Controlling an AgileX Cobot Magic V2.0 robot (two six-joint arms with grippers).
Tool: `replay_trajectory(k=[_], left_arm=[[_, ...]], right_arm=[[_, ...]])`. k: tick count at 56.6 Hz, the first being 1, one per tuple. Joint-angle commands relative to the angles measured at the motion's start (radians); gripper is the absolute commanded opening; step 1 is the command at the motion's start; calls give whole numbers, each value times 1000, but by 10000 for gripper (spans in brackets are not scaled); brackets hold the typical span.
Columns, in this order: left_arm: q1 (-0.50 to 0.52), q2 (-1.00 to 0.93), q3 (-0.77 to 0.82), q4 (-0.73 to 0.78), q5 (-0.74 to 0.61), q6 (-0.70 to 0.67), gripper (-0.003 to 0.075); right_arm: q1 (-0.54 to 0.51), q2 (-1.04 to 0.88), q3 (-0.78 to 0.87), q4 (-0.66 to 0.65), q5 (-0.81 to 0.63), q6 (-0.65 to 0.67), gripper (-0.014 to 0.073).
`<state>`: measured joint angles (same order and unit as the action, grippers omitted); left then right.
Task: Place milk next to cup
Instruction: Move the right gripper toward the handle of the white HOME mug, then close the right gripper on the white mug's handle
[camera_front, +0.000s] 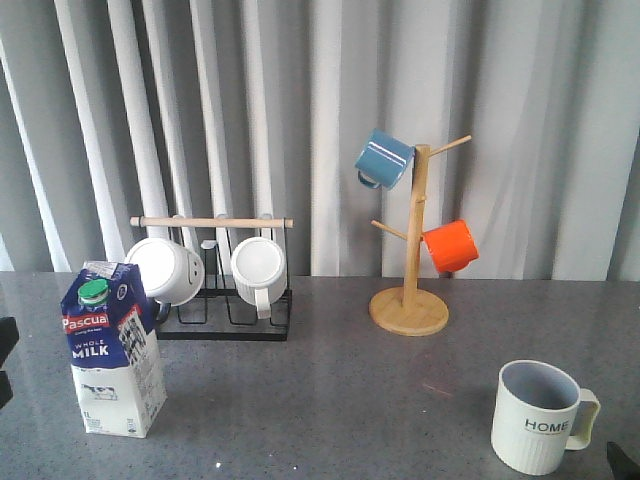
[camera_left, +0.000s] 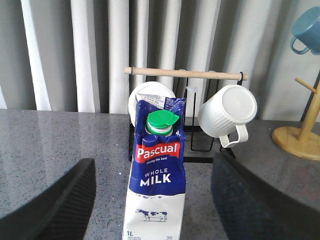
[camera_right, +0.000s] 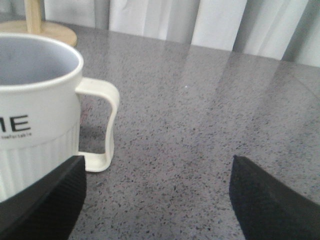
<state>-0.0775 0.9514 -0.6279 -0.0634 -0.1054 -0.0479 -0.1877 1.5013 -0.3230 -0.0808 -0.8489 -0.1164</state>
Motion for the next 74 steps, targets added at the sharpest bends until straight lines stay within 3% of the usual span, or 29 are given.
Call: replay_trajectory(k=[1,63,69,74], left_arm=[[-6,-8,-29,-5,-80,-9,482],[-6,-8,-29,-5,-76,-9,482],[-6,-8,-29,-5,-76,-9,482],[-6,-8,-29,-5,-76,-9,482]], right_arm=[[-7,16,-39,-12,-81,-9,582],[-7,257,-264,-67,-80,103,578],[-7,276,-291,-85,-77,134,518],[-7,289,-312,-118,-70,189,367]])
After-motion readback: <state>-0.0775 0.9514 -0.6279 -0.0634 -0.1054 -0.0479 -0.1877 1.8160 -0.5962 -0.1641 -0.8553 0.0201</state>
